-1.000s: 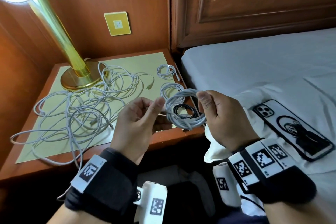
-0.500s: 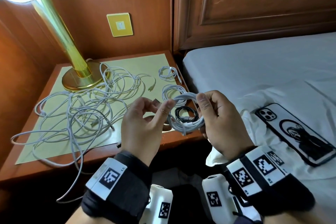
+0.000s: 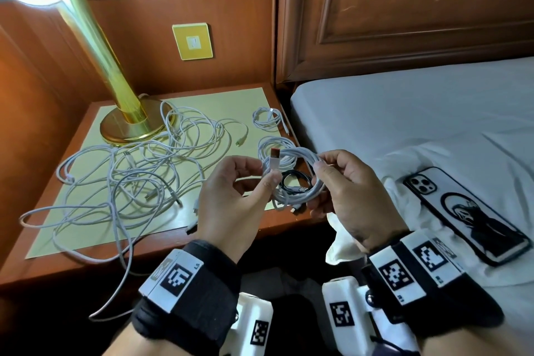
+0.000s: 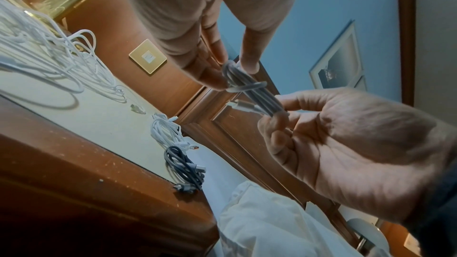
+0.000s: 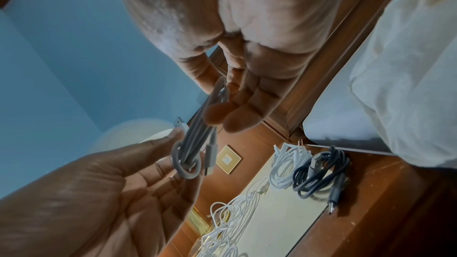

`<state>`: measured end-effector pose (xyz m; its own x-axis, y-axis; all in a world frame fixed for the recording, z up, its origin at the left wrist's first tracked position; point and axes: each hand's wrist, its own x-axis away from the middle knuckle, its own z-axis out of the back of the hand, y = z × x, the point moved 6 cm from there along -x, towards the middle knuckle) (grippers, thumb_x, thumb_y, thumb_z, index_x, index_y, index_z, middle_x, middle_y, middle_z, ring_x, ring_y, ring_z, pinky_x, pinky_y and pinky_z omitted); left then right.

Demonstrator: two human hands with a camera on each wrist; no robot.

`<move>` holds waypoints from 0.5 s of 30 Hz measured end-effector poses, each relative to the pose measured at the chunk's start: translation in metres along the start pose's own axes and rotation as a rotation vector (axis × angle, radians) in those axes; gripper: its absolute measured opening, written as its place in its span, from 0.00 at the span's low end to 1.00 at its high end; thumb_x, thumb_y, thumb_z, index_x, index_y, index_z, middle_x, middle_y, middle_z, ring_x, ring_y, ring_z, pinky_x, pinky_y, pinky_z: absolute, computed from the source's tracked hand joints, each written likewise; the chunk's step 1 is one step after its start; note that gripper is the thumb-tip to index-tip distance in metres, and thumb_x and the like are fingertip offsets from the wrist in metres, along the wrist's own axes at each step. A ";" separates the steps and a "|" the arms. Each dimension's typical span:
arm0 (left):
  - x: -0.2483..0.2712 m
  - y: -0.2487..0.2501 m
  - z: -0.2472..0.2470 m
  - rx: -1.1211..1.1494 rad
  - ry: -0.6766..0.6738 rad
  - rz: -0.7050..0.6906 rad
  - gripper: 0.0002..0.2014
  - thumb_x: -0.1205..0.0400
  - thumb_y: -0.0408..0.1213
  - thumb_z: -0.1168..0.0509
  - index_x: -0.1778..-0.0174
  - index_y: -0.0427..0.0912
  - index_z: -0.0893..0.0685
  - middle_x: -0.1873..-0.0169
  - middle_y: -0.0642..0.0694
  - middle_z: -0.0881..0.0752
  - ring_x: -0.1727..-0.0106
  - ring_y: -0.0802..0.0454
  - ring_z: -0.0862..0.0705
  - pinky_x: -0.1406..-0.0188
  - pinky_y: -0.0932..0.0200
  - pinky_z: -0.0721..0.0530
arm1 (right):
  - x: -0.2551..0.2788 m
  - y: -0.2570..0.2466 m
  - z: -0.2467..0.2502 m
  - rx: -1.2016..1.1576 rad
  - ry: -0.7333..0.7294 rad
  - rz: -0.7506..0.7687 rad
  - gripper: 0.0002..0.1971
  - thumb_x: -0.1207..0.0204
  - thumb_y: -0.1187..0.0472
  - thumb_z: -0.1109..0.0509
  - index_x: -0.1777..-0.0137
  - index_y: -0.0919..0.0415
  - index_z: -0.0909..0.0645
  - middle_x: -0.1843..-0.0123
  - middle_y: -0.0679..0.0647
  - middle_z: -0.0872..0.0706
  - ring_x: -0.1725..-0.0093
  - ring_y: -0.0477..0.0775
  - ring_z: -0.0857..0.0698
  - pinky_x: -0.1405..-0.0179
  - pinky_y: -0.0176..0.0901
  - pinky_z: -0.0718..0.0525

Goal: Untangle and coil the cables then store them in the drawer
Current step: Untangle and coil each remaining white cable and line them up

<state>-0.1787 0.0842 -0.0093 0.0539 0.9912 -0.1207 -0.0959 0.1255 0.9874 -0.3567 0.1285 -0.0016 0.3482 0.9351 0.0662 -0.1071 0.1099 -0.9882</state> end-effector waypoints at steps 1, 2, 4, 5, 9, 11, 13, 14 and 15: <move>0.000 -0.002 0.000 0.000 -0.003 0.008 0.12 0.27 0.47 0.19 0.55 0.51 0.15 0.59 0.50 0.08 0.57 0.48 0.08 0.50 0.35 0.10 | 0.000 0.000 0.000 0.000 -0.001 0.001 0.05 0.14 0.58 0.35 0.48 0.56 0.18 0.69 0.44 0.13 0.69 0.57 0.11 0.63 0.61 0.09; -0.001 -0.003 0.000 0.004 -0.004 0.019 0.13 0.28 0.48 0.19 0.55 0.51 0.14 0.58 0.50 0.08 0.56 0.47 0.08 0.49 0.35 0.10 | 0.000 0.000 -0.001 0.000 -0.001 0.002 0.05 0.14 0.58 0.35 0.47 0.56 0.18 0.69 0.44 0.13 0.69 0.57 0.10 0.63 0.61 0.09; -0.001 -0.006 0.001 0.019 -0.001 0.039 0.11 0.25 0.46 0.20 0.53 0.50 0.14 0.58 0.49 0.09 0.55 0.46 0.08 0.49 0.35 0.10 | 0.000 0.000 -0.001 0.001 -0.003 0.003 0.05 0.14 0.58 0.35 0.47 0.56 0.18 0.69 0.44 0.12 0.68 0.58 0.10 0.62 0.61 0.08; -0.001 -0.006 0.001 0.024 0.000 0.044 0.10 0.24 0.44 0.21 0.53 0.49 0.14 0.57 0.48 0.09 0.54 0.47 0.09 0.50 0.35 0.10 | 0.000 0.000 -0.001 0.004 -0.005 0.004 0.05 0.14 0.58 0.35 0.47 0.56 0.18 0.68 0.44 0.12 0.68 0.59 0.10 0.62 0.61 0.08; 0.000 -0.003 0.000 0.056 0.004 0.058 0.11 0.22 0.46 0.23 0.51 0.45 0.15 0.58 0.47 0.09 0.60 0.53 0.12 0.55 0.38 0.09 | 0.000 0.002 -0.001 0.020 -0.005 0.006 0.04 0.15 0.57 0.34 0.48 0.53 0.17 0.66 0.44 0.12 0.66 0.59 0.09 0.61 0.62 0.08; -0.001 -0.003 0.001 0.094 0.012 0.080 0.14 0.23 0.47 0.23 0.50 0.43 0.15 0.58 0.46 0.10 0.61 0.54 0.14 0.57 0.42 0.11 | -0.001 0.002 -0.001 0.013 -0.009 0.004 0.05 0.15 0.57 0.33 0.48 0.54 0.17 0.67 0.45 0.13 0.66 0.60 0.09 0.61 0.61 0.08; -0.001 -0.004 0.001 0.117 0.011 0.097 0.14 0.23 0.49 0.23 0.50 0.44 0.15 0.56 0.46 0.09 0.57 0.52 0.14 0.58 0.42 0.11 | -0.001 0.003 -0.002 -0.010 -0.009 0.001 0.04 0.15 0.58 0.34 0.48 0.54 0.17 0.67 0.46 0.13 0.67 0.59 0.10 0.62 0.60 0.09; -0.001 -0.005 0.001 0.131 0.014 0.106 0.12 0.21 0.48 0.25 0.51 0.45 0.15 0.55 0.46 0.09 0.56 0.51 0.13 0.58 0.41 0.12 | -0.002 0.003 -0.002 -0.026 -0.008 -0.003 0.04 0.15 0.58 0.34 0.48 0.55 0.17 0.67 0.46 0.13 0.68 0.59 0.10 0.64 0.59 0.09; -0.002 -0.006 0.002 0.146 0.019 0.118 0.09 0.19 0.46 0.27 0.51 0.45 0.15 0.55 0.47 0.09 0.56 0.51 0.13 0.58 0.42 0.12 | -0.003 0.004 -0.001 -0.043 -0.006 -0.010 0.04 0.15 0.59 0.34 0.48 0.56 0.17 0.67 0.47 0.13 0.69 0.58 0.11 0.65 0.56 0.10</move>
<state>-0.1760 0.0817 -0.0143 0.0317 0.9995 -0.0033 0.0447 0.0019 0.9990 -0.3569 0.1259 -0.0056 0.3437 0.9359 0.0768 -0.0636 0.1048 -0.9925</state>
